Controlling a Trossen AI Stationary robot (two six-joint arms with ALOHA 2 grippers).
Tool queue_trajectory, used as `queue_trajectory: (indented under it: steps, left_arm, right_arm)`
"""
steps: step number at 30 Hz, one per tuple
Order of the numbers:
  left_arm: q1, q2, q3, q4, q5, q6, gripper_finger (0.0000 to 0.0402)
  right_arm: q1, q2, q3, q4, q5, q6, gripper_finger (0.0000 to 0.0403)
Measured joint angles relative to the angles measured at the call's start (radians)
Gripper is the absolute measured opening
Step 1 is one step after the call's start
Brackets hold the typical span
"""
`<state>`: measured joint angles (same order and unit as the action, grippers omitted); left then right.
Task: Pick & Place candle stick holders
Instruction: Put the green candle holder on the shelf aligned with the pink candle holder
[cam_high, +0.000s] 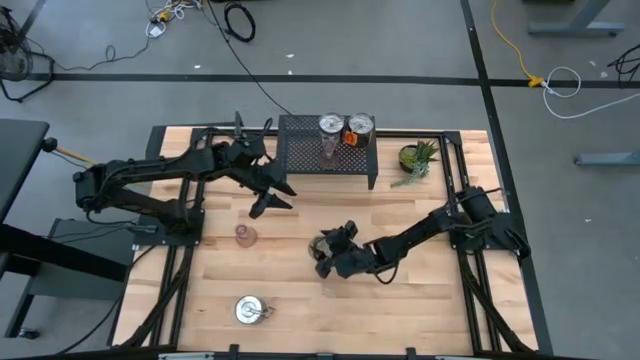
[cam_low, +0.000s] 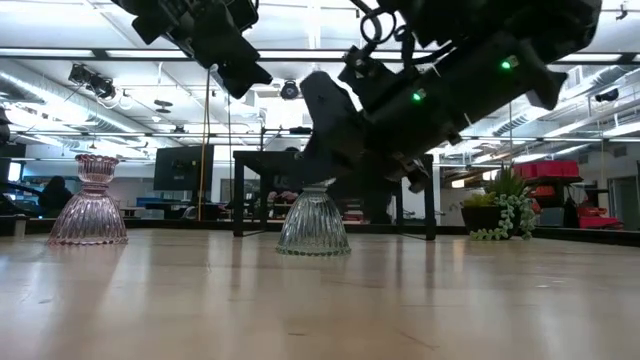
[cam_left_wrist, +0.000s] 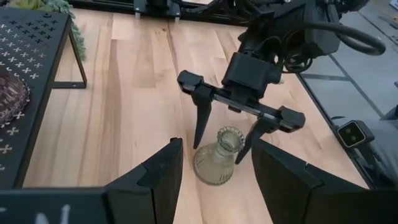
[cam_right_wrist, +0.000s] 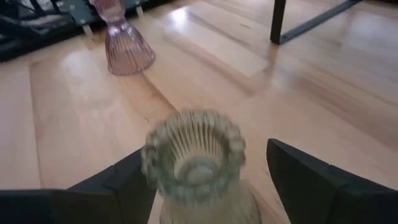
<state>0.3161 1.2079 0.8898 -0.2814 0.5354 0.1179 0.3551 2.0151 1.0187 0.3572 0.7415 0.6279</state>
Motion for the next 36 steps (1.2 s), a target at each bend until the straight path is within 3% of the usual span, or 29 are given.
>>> queue_trajectory:
  steps: [6,12,23,29,36]
  left_arm:
    - [0.000,0.000,0.000,0.005,0.000,-0.001,0.0195]
    - [0.000,0.000,0.000,0.023,0.000,-0.002,0.0195]
    - [-0.009,0.000,0.000,0.042,0.000,-0.031,0.0195]
    - [-0.068,0.001,0.000,0.042,-0.044,-0.045,0.0195]
    - [-0.158,0.002,0.000,0.050,-0.127,-0.056,0.0195]
  right_arm:
    - [-0.024,0.000,0.000,0.011,-0.054,-0.007,0.0258]
    - [-0.025,-0.001,0.000,0.015,-0.047,-0.025,0.0120]
    - [-0.021,-0.023,-0.002,-0.004,-0.047,-0.084,0.0117]
    - [-0.022,-0.163,-0.002,-0.134,0.013,-0.138,0.0117]
    - [-0.022,-0.368,-0.001,-0.404,0.138,-0.142,0.0117]
